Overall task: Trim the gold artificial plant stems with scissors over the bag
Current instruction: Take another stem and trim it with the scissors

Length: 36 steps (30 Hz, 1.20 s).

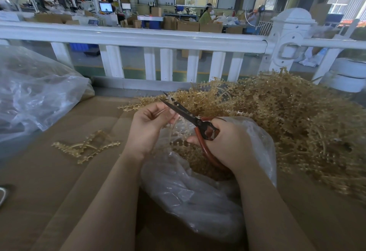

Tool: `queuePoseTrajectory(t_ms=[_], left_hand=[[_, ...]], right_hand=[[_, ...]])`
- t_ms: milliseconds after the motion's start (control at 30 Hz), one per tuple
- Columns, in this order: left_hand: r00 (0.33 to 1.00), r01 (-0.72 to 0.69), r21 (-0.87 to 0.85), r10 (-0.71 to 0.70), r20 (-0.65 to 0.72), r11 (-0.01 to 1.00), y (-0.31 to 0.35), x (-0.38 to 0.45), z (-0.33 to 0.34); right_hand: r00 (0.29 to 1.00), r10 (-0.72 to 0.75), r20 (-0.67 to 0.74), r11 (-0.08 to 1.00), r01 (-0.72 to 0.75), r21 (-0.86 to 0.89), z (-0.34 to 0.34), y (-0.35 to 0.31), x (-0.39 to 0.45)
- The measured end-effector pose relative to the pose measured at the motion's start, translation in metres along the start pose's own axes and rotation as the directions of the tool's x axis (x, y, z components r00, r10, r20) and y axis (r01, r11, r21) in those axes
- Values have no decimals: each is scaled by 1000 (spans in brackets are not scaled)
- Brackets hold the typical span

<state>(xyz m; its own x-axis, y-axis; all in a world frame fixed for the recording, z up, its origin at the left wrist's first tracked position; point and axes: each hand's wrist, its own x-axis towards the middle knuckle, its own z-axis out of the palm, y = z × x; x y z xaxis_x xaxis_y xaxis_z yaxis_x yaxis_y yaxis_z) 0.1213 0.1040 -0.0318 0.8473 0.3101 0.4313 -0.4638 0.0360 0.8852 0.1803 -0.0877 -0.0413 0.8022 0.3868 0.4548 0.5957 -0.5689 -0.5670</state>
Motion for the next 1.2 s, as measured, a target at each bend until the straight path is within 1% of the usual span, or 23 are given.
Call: queuePoseTrajectory(t_ms=[100,233,367,467,633,733,833,933,1200], left_hand=[[999,38,-6,-38,-13,999,-1,1,0],[999,50,-18,-50,-20,999,-5,2,0],[998,63,21,-62,-19,998,-4,1,-1],[998,54,43,-53,-31,998,-3,1,0],[994,77,39,-74,-75,996,-4,0,0],[994,96,48,-93,-47,994,-3,-1,-1],[995,102,44,-101,-26,994,-3,-1,-1],[995,101,56,-100,-15,993,-1,-1,0],[992,124,10,-124,20,992,-4,0,0]], right_hand=[[1000,-10,5,1000,10,-2,0,1,0],[1000,-17,17,999,18,-45,-1,1,0],[999,-38,12,996,39,-85,-1,2,0],[1000,-24,9,990,25,-136,0,3,1],[999,1,41,995,3,-100,2,5,1],[999,0,51,996,5,-92,3,6,1],[999,-22,27,995,24,-92,2,5,1],[999,-10,30,996,13,-88,2,5,1],[999,8,38,993,-3,-122,1,4,2]])
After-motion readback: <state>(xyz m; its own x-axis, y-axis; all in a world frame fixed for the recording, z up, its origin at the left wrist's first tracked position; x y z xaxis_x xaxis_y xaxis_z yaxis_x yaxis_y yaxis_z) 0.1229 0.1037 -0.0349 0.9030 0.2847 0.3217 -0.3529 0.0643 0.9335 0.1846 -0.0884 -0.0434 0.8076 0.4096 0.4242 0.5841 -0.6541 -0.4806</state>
